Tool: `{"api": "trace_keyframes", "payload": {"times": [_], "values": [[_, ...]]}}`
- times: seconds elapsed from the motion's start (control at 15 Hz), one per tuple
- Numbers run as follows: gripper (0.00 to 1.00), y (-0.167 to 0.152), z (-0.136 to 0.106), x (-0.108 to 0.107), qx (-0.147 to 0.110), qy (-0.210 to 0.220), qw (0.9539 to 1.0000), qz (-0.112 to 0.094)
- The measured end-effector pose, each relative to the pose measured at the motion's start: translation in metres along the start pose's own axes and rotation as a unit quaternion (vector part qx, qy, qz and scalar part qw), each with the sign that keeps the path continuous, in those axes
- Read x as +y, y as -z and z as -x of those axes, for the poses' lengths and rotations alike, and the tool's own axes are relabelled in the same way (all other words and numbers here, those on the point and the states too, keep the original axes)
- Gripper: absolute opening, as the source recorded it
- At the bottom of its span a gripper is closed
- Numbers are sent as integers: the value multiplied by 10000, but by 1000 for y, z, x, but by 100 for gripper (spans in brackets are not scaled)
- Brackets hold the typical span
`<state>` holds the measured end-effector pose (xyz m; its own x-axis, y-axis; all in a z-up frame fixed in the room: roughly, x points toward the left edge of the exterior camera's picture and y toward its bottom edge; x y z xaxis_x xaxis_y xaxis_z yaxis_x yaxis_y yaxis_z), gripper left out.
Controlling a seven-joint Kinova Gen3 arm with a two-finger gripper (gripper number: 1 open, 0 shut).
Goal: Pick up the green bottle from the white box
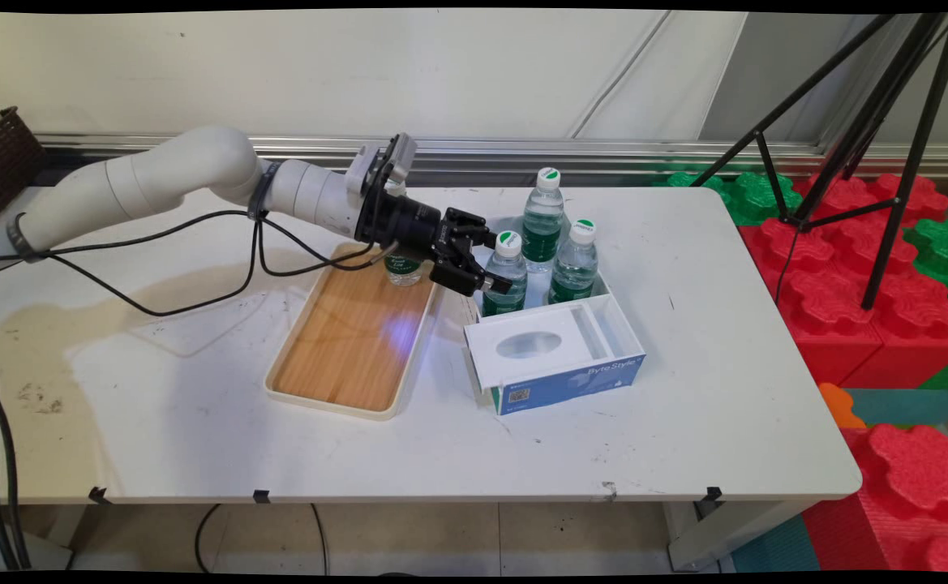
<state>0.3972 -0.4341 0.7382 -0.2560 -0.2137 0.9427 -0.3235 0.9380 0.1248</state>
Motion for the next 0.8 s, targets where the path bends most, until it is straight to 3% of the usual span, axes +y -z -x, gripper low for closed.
{"api": "trace_keyframes", "payload": {"times": [0.8], "values": [[100,-4,7,3,-22,27,10000,64]]}}
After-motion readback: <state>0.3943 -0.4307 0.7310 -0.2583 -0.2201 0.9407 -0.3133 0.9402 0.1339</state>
